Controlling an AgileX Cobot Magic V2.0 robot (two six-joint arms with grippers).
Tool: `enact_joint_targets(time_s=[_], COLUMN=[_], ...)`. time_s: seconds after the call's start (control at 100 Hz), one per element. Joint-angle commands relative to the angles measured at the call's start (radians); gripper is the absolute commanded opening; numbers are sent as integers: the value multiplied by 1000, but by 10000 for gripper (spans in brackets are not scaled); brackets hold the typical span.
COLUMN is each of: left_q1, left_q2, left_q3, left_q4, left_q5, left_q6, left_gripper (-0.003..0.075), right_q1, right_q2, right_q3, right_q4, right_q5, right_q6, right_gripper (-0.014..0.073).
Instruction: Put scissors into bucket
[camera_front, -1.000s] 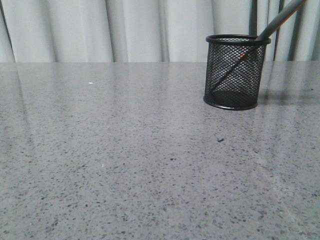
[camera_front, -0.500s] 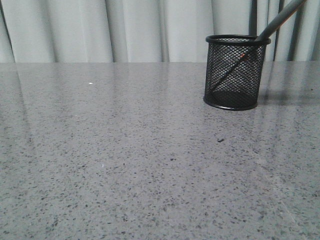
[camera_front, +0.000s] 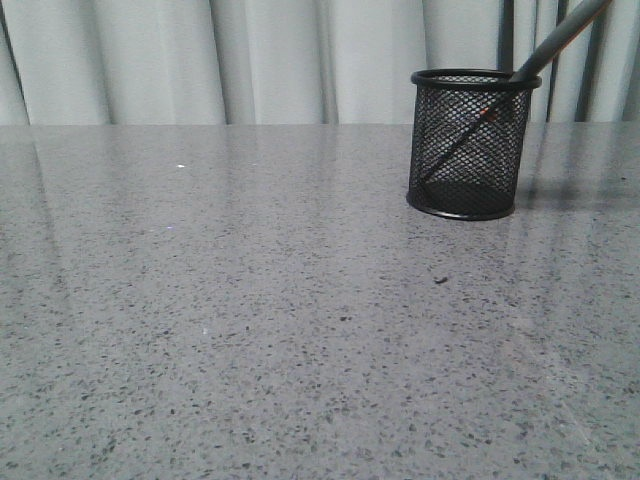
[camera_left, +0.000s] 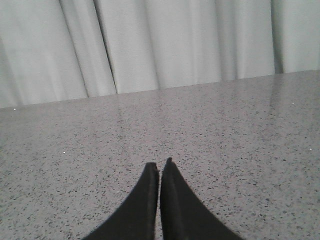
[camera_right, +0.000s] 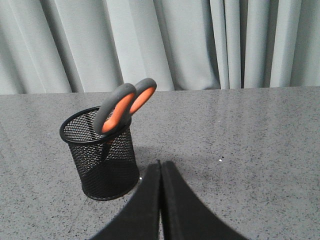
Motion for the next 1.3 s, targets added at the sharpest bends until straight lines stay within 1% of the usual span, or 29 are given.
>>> enact_joint_targets(time_s=[0.0,0.64,0.85,0.92,0.96,1.02,1.07,1.14,1.29], left_q1=[4,4,4,4,4,4,4,4,4], left_q2=[-25,-25,-25,-25,-25,-25,-25,-25,-25], left_q3=[18,18,18,18,18,18,18,18,18], left_q4=[-12,-12,-12,-12,-12,-12,-12,-12,-12], left_q5=[-87,-87,-87,-87,-87,-87,-87,-87,-87], left_q6=[-9,-9,-9,-9,-9,-9,-9,-9,-9], left_gripper=[-20,-20,-20,-20,-20,-20,-20,-20,-20], right_q1=[-5,-5,-5,-5,-5,-5,-5,-5,-5], right_q2=[2,2,2,-5,-14,-32,-54,-95,-214], right_q3=[-26,-26,-19,-6,9,45,80,140,261], right_q4=[3,3,3,-41,-74,-166,-283,-383,-413], right_q5=[-73,-73,-103,-118,-123,-139,-147,-145,-145], right_q6=[-9,-9,-9,-9,14,99,185,275,291], right_gripper=[-69,-69,-69,-69,-69,-69,-69,-69,-69])
